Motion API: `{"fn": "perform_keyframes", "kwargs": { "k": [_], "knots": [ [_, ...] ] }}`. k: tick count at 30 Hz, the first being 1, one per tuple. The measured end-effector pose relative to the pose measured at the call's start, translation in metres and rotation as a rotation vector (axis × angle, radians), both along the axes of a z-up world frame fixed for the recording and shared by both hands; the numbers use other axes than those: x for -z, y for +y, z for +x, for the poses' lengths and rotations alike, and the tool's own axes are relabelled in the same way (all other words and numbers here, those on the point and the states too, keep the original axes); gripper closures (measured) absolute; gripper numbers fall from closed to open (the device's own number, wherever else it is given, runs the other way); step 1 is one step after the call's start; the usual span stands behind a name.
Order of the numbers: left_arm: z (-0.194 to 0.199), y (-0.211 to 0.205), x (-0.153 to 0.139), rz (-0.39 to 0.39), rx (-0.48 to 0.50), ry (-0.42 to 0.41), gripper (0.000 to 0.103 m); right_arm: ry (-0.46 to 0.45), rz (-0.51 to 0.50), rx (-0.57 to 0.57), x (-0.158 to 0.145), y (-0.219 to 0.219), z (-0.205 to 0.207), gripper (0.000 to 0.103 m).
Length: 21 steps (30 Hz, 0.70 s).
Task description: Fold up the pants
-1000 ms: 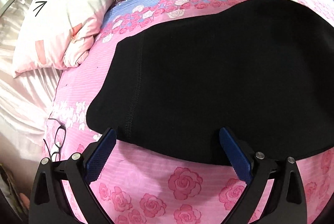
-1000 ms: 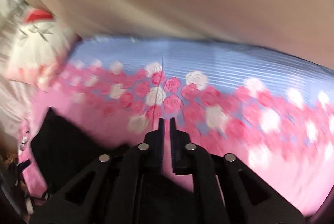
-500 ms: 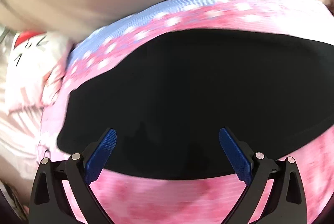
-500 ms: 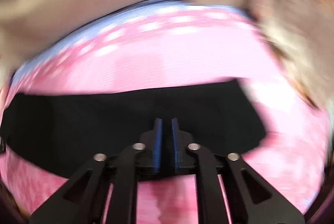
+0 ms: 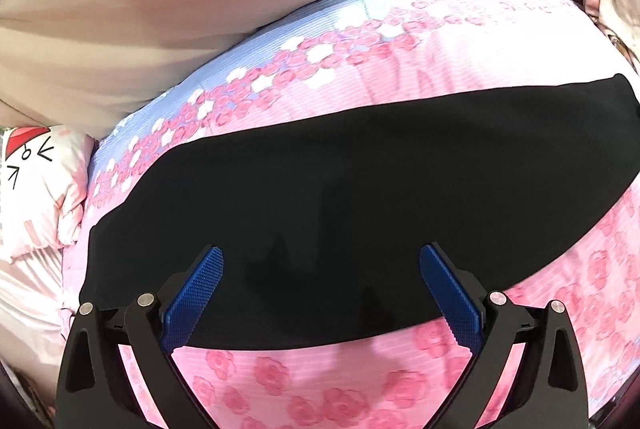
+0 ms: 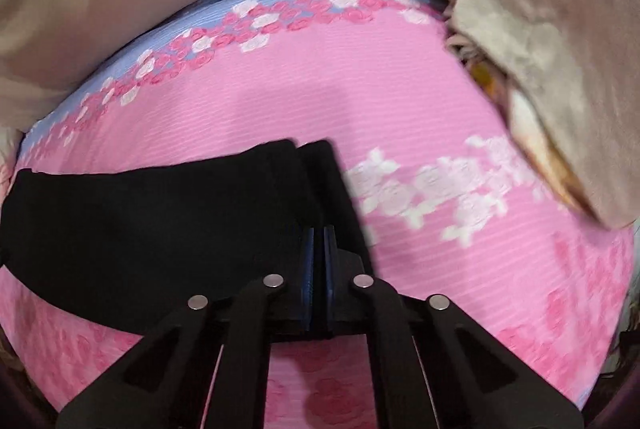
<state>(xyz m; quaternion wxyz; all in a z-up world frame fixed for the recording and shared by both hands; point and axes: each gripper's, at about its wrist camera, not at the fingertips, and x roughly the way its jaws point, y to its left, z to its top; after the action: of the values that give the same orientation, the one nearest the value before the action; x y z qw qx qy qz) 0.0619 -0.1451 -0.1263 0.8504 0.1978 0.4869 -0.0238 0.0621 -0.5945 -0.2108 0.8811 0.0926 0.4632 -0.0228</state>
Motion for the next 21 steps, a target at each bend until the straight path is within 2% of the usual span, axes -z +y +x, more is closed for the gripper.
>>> {"fn": "perform_keyframes", "kwargs": {
  "k": [4,7,9,10,11,13,16,19,20,21],
  "knots": [
    [-0.005,-0.013,-0.001,0.015,0.001,-0.012,0.005,-0.026,0.026,-0.008,-0.004,-0.017,0.0,0.099],
    [-0.009,-0.025,0.0,0.022,0.005,-0.009,0.005,0.043,0.038,-0.066,0.001,-0.003,0.006,0.093],
    [-0.01,-0.031,-0.001,0.014,0.012,-0.006,0.005,0.034,0.061,-0.065,-0.002,0.002,0.001,0.086],
    [-0.01,-0.034,-0.001,0.011,0.016,-0.007,0.005,0.032,0.063,-0.063,-0.002,0.003,0.0,0.072],
    [-0.011,-0.038,-0.001,0.007,0.023,-0.011,0.005,0.035,0.052,-0.062,-0.002,0.005,-0.001,0.067],
    [-0.014,-0.044,-0.002,0.008,0.037,-0.014,0.005,0.029,0.049,-0.071,-0.004,0.007,0.0,0.066],
    [-0.017,-0.051,-0.004,0.006,0.048,-0.022,0.005,-0.031,0.119,-0.085,-0.016,0.003,0.012,0.06],
    [-0.019,-0.055,-0.005,0.007,0.05,-0.028,0.005,-0.004,0.128,-0.127,-0.01,0.006,0.04,0.061],
    [-0.02,-0.056,-0.005,0.01,0.049,-0.031,0.005,0.005,0.115,-0.153,-0.007,0.01,0.045,0.067],
    [-0.02,-0.056,-0.005,0.012,0.049,-0.033,0.005,0.016,0.078,-0.18,-0.004,0.016,0.046,0.091]
  ]
}}
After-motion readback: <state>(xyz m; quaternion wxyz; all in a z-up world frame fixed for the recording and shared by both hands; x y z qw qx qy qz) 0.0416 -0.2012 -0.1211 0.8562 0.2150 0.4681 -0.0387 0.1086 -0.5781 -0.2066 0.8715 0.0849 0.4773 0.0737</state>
